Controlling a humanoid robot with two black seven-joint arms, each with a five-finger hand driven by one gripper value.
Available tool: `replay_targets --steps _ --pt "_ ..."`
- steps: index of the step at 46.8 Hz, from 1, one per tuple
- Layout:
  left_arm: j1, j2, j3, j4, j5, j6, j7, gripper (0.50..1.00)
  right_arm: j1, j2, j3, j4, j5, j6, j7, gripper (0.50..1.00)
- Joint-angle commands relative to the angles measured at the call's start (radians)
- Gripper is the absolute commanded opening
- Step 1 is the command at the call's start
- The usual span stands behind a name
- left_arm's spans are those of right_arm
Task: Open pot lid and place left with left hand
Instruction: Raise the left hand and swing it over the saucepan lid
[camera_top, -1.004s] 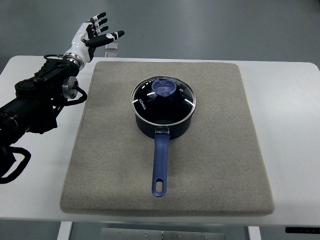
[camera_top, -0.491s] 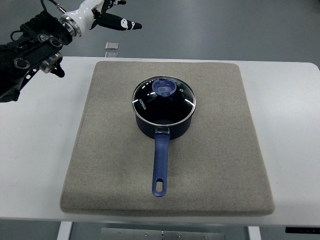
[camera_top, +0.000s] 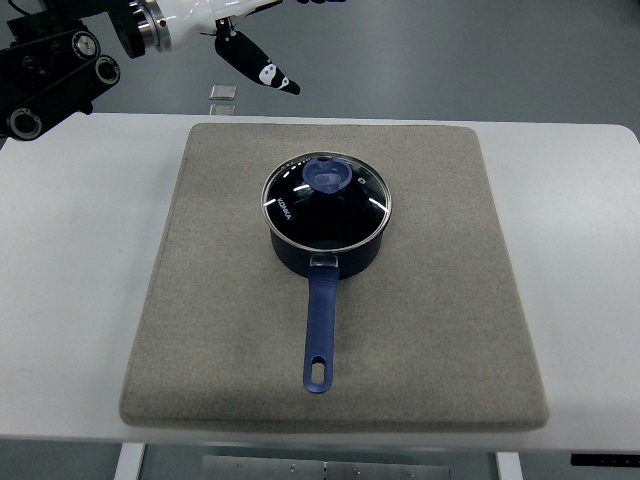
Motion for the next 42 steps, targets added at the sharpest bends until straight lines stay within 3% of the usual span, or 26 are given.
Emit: replay_targets --steps 1,11,16,26,35,42 --pt "-0.022 -0.002 0.0 -0.031 0.026 -0.03 -0.003 0.934 0.0 0.0 0.0 0.0 0.0 0.0 0.0 0.917" --pt "-0.034 -0.015 0.002 -0.077 0.27 -0.03 -0.011 0.932 0.0 0.0 0.0 0.0 0.0 0.0 0.0 0.917" --pt "-0.035 -0.014 0.028 -0.09 0.402 -0.03 -0.064 0.932 0.0 0.0 0.0 0.0 0.0 0.0 0.0 0.917" --pt "-0.031 -0.014 0.05 -0.111 0.422 -0.043 -0.089 0.93 0.001 0.0 0.0 0.0 0.0 0.0 0.0 0.917" --pt "-0.054 -0.005 0.05 -0.156 0.42 -0.188 -0.118 0.919 0.0 0.0 0.0 0.0 0.0 0.0 0.0 0.917" --pt "-0.06 0.0 0.063 -0.156 0.434 -0.204 -0.118 0.919 0.0 0.0 0.0 0.0 0.0 0.0 0.0 0.917"
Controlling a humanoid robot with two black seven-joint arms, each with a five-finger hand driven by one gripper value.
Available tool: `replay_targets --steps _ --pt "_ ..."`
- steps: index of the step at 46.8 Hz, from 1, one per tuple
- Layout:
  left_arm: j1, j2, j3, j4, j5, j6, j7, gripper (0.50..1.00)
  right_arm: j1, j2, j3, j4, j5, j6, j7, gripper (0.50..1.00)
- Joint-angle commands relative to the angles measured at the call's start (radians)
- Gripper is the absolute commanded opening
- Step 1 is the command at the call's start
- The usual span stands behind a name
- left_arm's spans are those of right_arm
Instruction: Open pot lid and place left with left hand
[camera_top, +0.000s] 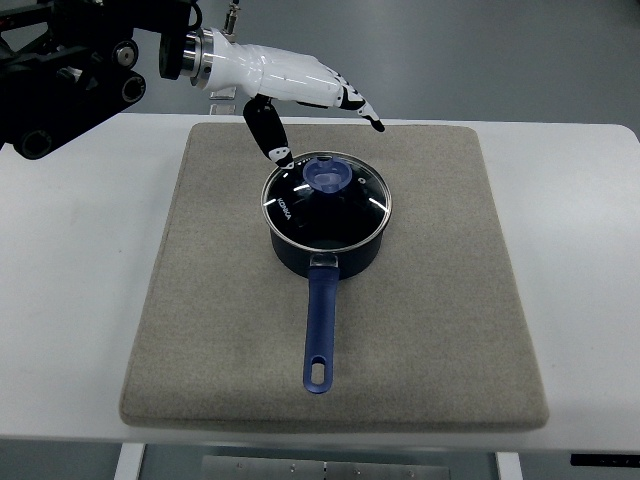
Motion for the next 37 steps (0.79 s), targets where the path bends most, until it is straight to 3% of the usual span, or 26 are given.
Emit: replay_targets --steps 1,13,37 --pt "-0.011 0.0 0.02 0.0 0.009 -0.002 0.0 0.919 0.0 0.0 0.0 0.0 0.0 0.0 0.0 0.917" --pt "-0.048 -0.004 0.074 -0.02 0.186 0.005 0.0 0.913 0.0 0.0 0.0 0.0 0.0 0.0 0.0 0.917" --pt "-0.042 -0.015 0.084 -0.06 0.236 0.019 0.0 0.904 0.0 0.0 0.0 0.0 0.0 0.0 0.0 0.917"
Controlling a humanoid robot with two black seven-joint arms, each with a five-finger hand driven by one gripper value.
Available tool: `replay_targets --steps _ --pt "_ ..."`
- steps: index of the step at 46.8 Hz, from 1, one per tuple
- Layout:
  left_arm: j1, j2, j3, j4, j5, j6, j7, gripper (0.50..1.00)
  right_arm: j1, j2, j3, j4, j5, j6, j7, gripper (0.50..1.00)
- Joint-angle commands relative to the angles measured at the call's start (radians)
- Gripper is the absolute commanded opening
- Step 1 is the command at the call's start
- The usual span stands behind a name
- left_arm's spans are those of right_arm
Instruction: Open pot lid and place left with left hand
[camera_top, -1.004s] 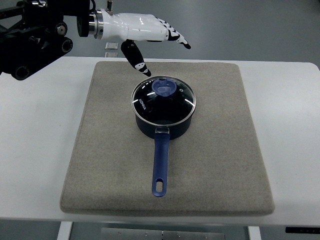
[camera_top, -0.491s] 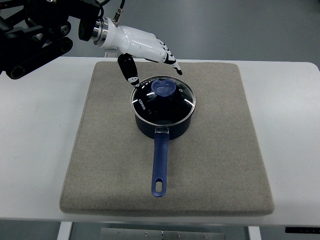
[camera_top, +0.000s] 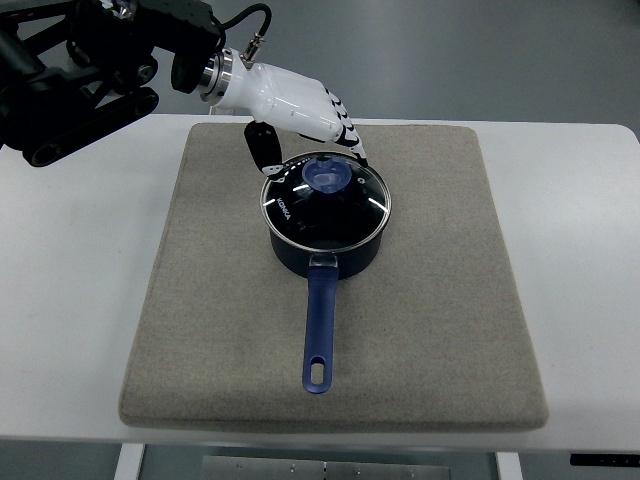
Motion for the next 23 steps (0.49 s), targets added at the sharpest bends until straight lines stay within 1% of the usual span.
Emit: replay_targets --steps 1,23 --pt "0.003 0.0 0.012 -0.005 0.032 -0.001 0.0 0.904 0.0 0.0 0.0 0.0 0.0 0.0 0.0 0.917" --pt "0.012 -0.015 0.015 0.006 0.049 0.03 0.0 0.913 0.0 0.0 0.0 0.0 0.0 0.0 0.0 0.917"
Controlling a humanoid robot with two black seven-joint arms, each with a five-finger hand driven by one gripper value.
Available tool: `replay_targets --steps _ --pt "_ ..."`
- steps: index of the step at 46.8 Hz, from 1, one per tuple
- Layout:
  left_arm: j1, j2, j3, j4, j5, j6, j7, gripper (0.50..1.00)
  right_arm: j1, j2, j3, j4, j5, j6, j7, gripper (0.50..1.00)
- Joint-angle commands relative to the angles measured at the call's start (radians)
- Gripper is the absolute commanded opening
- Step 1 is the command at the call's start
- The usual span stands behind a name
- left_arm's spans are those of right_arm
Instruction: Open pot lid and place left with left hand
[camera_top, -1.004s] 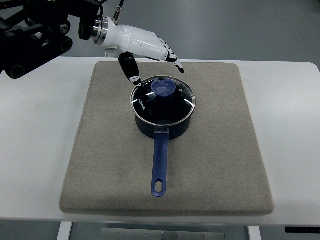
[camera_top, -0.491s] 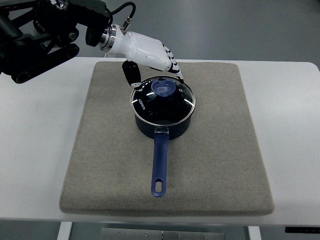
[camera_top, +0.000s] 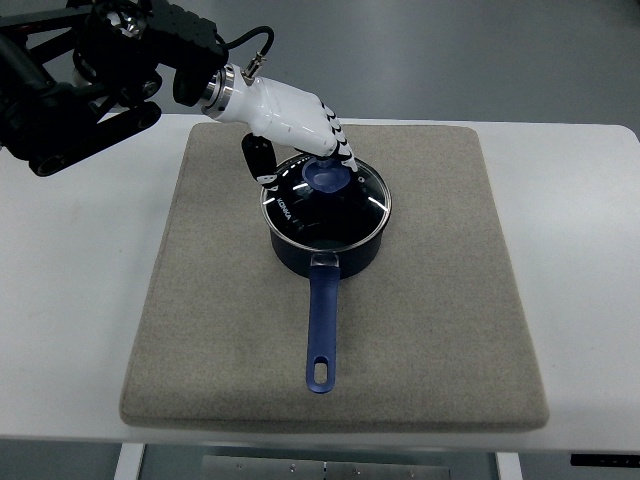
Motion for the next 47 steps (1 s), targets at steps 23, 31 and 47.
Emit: replay_targets --steps 23,31,47 --pt "-0.078 -0.023 -0.003 0.045 -0.096 0.027 0.0 0.904 0.0 0.0 0.0 0.0 0.0 0.0 0.0 0.917" --pt "-0.144 -0.029 0.024 0.064 -0.163 0.035 0.0 0.894 0.0 0.0 0.0 0.0 0.0 0.0 0.0 0.917" --pt "-0.189 -0.029 0.239 0.033 -0.16 0.13 0.0 0.874 0.0 0.0 0.0 0.0 0.0 0.0 0.0 0.917"
